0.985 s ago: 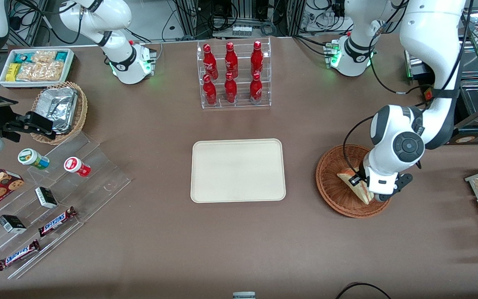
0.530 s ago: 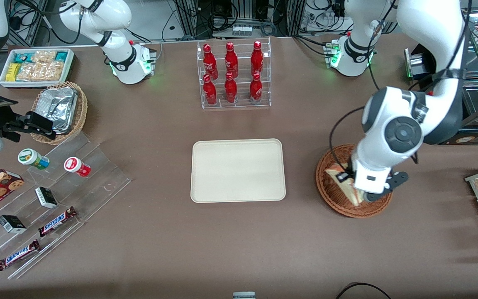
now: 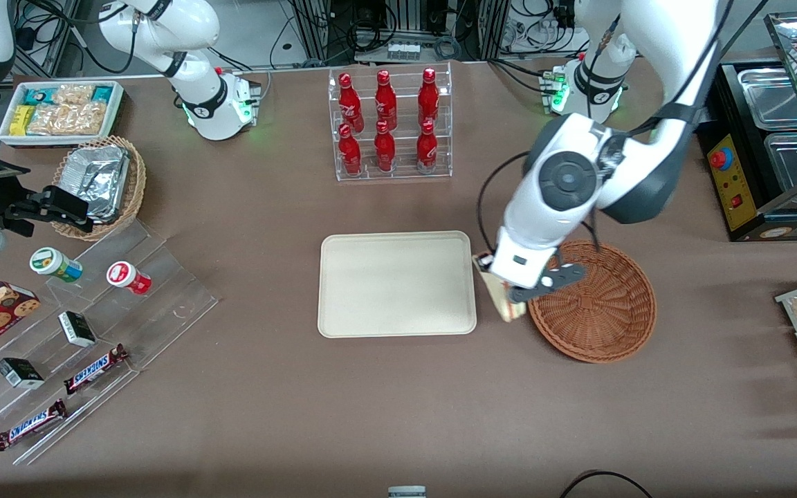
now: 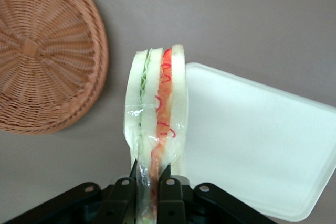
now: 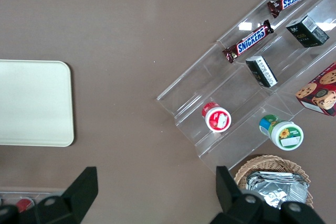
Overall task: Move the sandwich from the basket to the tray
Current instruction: 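Lift the sandwich and carry it over the cream tray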
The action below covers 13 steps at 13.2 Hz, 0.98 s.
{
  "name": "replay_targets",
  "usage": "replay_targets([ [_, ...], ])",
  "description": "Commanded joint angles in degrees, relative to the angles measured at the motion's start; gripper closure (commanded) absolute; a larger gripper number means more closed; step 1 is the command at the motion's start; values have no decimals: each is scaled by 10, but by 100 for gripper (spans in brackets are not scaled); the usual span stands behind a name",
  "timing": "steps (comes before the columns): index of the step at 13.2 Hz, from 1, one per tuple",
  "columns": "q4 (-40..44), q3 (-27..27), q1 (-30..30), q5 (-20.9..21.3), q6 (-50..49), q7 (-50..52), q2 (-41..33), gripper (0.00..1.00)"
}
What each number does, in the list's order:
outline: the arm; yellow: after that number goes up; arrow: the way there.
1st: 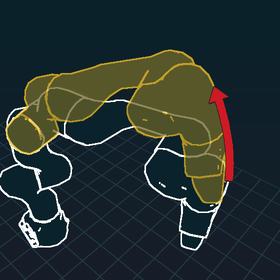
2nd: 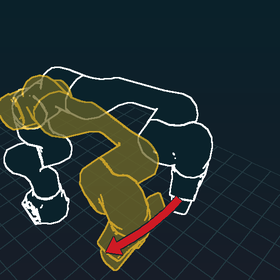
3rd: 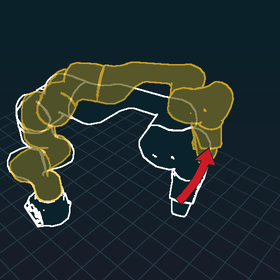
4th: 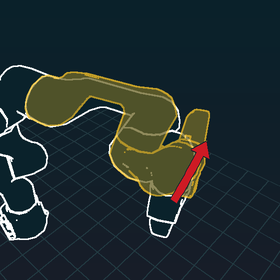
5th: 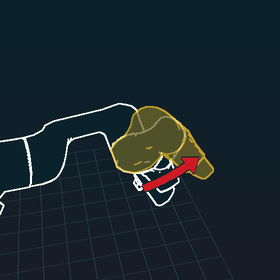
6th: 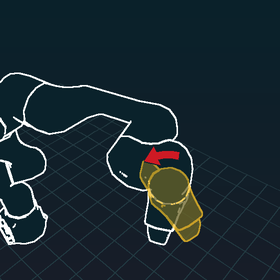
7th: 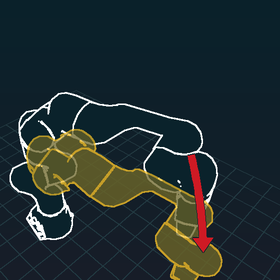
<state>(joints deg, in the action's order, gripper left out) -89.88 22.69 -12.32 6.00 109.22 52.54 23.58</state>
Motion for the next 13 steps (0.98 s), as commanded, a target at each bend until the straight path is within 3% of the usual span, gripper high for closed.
replay_targets([
  [1,40,55,1,64,-7,10,64,100],
  [5,86,83,-66,158,5,19,161,100],
  [10,95,81,-88,162,39,41,204,100],
  [13,95,81,-103,186,66,48,220,100],
])
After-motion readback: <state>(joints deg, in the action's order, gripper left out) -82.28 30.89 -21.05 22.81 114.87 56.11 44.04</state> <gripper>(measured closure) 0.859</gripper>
